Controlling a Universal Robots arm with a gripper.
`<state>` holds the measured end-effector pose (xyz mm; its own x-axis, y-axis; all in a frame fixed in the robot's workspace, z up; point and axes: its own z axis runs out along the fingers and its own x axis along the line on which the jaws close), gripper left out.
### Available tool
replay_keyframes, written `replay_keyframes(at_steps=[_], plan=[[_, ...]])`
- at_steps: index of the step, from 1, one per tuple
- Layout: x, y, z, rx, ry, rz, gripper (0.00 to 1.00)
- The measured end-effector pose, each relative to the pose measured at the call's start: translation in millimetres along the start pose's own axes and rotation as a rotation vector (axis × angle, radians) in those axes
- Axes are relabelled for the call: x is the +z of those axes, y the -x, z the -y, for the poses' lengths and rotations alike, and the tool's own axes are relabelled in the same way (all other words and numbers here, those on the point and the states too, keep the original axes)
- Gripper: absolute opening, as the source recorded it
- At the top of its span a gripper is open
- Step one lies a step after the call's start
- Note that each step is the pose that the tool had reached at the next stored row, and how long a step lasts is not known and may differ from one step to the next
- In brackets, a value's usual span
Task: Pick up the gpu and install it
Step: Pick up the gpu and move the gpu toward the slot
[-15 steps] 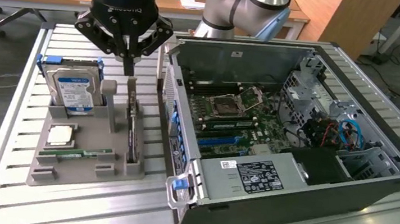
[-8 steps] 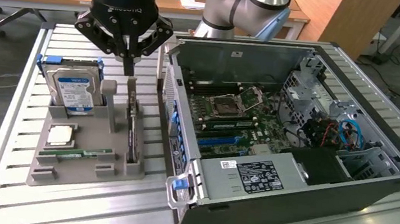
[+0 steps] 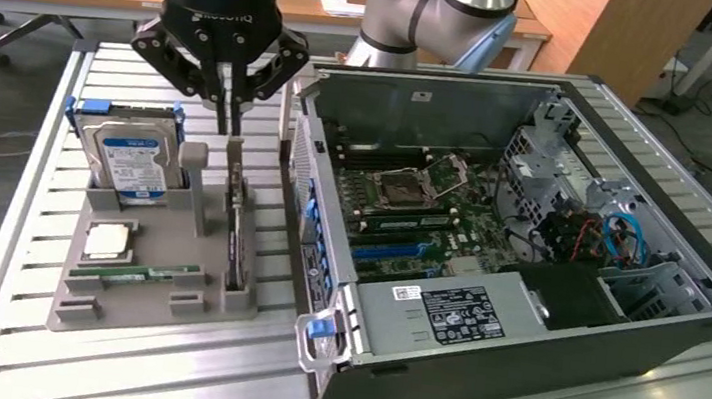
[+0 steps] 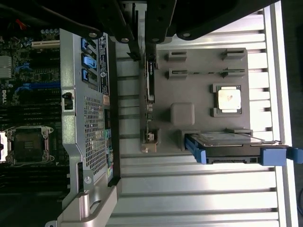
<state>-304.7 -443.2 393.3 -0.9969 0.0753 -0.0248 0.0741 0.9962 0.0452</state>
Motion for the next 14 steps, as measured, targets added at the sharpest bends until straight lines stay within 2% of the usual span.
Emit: replay_keyframes(at_steps=[3,6,7,12,14], plan=[[0.0,0.0,0.0,0.0,0.0,0.0,0.29],[0.0,0.0,0.0,0.0,0.0,0.0,0.35],[0.0,0.0,0.0,0.0,0.0001,0.0001,0.41],[0.3,0.0,0.0,0.0,0.0001,0.0,0.41],[3.2,-0.1,0.2,0.0,0.0001,0.0002,0.41]])
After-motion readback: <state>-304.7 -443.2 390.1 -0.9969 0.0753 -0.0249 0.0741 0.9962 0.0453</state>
